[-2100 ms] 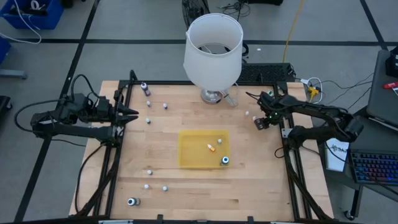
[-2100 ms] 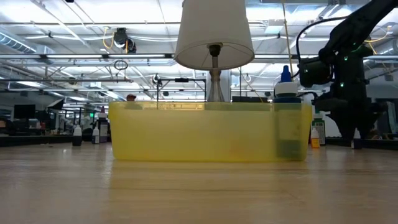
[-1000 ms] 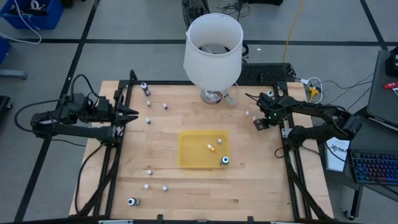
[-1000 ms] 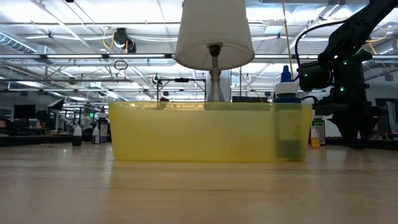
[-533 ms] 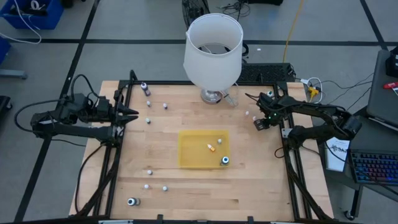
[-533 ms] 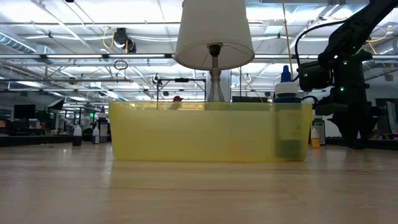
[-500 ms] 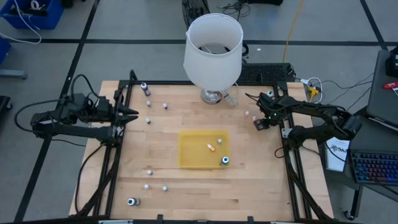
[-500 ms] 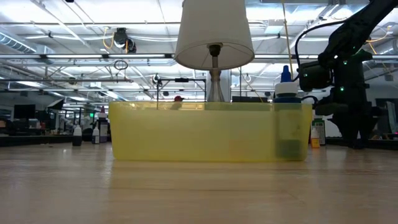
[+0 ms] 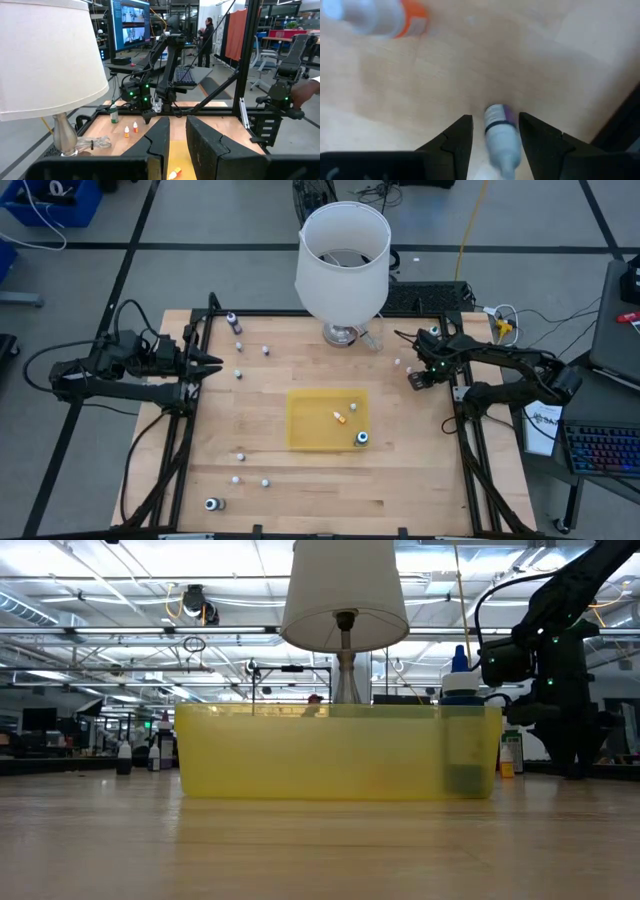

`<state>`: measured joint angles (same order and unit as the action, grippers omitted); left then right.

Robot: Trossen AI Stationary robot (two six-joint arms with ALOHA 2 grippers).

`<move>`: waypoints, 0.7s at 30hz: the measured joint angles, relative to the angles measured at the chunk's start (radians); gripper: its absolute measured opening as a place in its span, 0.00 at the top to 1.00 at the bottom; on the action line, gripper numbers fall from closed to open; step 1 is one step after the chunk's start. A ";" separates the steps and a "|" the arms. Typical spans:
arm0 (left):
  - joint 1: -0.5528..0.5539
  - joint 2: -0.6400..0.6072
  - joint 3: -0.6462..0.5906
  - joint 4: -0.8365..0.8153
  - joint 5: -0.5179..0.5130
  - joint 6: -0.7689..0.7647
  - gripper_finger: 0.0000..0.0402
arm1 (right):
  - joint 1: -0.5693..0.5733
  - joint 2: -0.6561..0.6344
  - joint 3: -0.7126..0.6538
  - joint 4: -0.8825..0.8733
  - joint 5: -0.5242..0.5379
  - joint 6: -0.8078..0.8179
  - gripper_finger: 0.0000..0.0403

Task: Pick & Place food coloring
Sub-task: Put the purple food coloring bottle into the yellow bin

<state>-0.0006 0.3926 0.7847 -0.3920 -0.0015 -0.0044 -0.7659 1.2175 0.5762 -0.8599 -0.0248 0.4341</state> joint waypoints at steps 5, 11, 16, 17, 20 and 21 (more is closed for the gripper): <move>0.000 0.000 0.000 0.000 0.000 0.000 0.83 | 0.000 0.000 0.000 0.006 0.001 -0.001 0.63; 0.000 0.000 0.000 0.000 0.000 0.000 0.83 | 0.000 0.000 0.000 0.023 0.001 -0.003 0.63; 0.000 0.000 0.000 0.000 0.000 0.000 0.83 | 0.000 0.000 0.000 0.021 -0.002 -0.005 0.65; 0.000 0.000 0.000 0.000 0.000 0.000 0.83 | 0.000 0.000 0.000 0.020 -0.002 -0.005 0.66; 0.000 0.000 0.000 0.000 0.000 0.000 0.83 | 0.000 0.000 0.000 0.017 -0.002 -0.005 0.71; 0.000 0.000 0.000 0.000 0.000 0.000 0.83 | 0.000 0.000 0.000 0.017 -0.002 -0.006 0.73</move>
<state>-0.0006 0.3923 0.7847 -0.3921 -0.0015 -0.0042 -0.7659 1.2175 0.5766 -0.8431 -0.0269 0.4282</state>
